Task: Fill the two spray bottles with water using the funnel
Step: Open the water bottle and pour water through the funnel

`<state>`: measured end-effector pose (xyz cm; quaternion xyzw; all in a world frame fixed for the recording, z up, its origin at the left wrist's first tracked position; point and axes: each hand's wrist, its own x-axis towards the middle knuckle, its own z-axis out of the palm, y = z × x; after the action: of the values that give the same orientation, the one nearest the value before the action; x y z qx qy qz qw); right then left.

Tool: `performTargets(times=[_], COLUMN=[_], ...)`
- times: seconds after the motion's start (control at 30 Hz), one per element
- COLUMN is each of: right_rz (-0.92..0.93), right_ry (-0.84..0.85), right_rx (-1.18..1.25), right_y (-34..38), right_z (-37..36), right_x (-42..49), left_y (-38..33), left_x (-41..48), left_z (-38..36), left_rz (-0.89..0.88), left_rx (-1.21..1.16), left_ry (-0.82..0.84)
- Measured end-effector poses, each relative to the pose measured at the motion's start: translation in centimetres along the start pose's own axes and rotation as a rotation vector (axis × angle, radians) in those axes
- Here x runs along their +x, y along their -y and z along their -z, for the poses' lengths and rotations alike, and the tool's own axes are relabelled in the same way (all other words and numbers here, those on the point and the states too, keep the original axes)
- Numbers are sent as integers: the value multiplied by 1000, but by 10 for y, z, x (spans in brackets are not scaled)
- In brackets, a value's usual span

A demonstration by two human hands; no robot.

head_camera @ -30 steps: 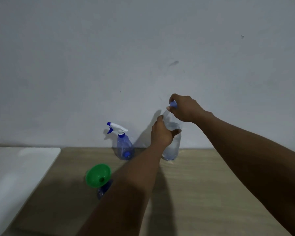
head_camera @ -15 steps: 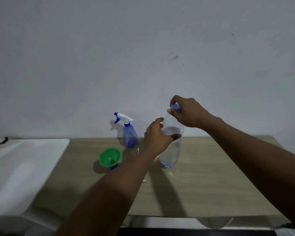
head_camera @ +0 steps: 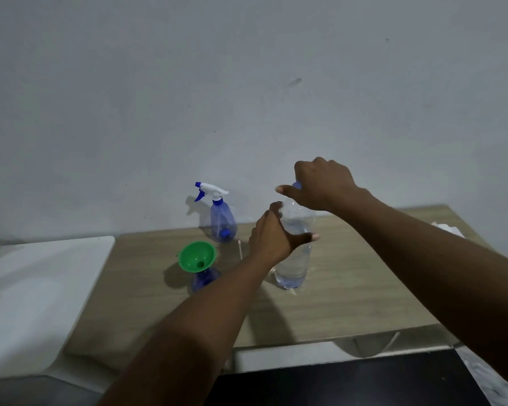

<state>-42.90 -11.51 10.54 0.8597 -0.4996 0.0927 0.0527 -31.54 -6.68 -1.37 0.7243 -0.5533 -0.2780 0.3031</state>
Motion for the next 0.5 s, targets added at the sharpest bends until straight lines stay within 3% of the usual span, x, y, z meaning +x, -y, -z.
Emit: performTargets(times=[0.1,0.27,0.43,0.5], right_rz=[51,186,65,115], right_ry=[118,348,234,217], right_rx=[2,259,22,36], right_y=[3,-12,-15,-13], right_z=[6,14,16,16], right_x=[10,8,7,8], left_y=[0,3,-1,0], left_x=[1,-4,-2,-2], left_z=[-2,0,0,1], left_rz=[3,-29,-28,-27], left_rx=[18,11,85,95], left_ry=[-26,-42,-30,-13])
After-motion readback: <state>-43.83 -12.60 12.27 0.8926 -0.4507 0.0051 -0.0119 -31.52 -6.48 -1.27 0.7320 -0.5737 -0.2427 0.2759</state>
